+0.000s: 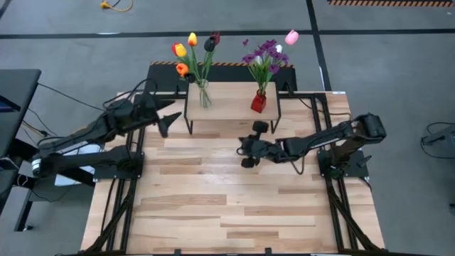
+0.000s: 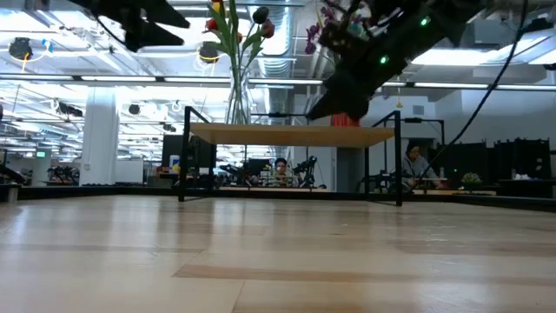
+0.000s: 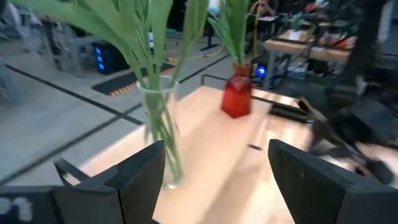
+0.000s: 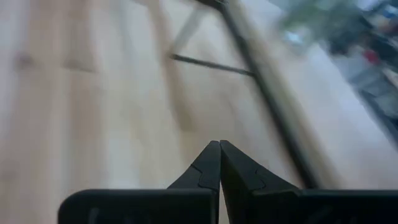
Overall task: Pick and place flowers into a vace then onto a shelf
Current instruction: Return to Home Position
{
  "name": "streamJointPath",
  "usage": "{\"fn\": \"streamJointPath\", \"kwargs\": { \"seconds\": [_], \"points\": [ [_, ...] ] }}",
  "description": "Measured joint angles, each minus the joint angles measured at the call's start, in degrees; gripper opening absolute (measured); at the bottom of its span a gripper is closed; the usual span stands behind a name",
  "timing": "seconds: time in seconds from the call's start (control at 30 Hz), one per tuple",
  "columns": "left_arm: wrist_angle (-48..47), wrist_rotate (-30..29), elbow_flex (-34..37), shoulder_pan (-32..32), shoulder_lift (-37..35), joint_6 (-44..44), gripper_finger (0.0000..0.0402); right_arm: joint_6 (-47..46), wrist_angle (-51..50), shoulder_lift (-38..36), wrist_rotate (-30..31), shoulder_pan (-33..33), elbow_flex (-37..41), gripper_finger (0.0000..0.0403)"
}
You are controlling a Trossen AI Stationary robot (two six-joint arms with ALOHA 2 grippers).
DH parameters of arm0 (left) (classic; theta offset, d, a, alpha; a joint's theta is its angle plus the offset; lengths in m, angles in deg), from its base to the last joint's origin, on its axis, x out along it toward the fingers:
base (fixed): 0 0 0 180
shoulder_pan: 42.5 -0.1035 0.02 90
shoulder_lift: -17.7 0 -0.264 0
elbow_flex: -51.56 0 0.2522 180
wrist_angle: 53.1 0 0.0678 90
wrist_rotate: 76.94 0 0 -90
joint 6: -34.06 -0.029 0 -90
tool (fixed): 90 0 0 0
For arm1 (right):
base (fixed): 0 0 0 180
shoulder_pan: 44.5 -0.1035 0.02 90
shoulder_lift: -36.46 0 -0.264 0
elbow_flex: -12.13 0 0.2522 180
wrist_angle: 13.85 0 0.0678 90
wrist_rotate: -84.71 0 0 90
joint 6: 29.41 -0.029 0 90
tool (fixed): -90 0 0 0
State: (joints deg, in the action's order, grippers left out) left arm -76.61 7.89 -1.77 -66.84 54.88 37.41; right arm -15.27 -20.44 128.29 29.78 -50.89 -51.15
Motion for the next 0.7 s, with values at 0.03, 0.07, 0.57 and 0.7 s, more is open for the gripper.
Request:
{"fn": "streamJointPath", "kwargs": {
  "seconds": [0.03,0.07,0.57,0.7],
  "points": [
    [-1.60,0.03,0.00,0.67,-1.43,1.41,0.0276,-0.98,-2.23,-1.54,1.72,0.02,0.02,0.0000],
    [-3.46,0.02,0.00,1.32,-2.67,2.79,0.0276,-3.17,-3.70,-2.93,3.08,0.04,0.02,0.0000],
    [15.14,25.98,17.97,10.57,-14.85,4.72,0.0276,-9.14,-6.65,-26.54,-51.79,-1.36,1.03,0.0000],
    [26.24,30.22,26.89,11.72,-20.38,5.35,0.0276,-11.46,-6.62,-34.08,-58.74,-0.22,5.29,0.0000]
  ]
}}
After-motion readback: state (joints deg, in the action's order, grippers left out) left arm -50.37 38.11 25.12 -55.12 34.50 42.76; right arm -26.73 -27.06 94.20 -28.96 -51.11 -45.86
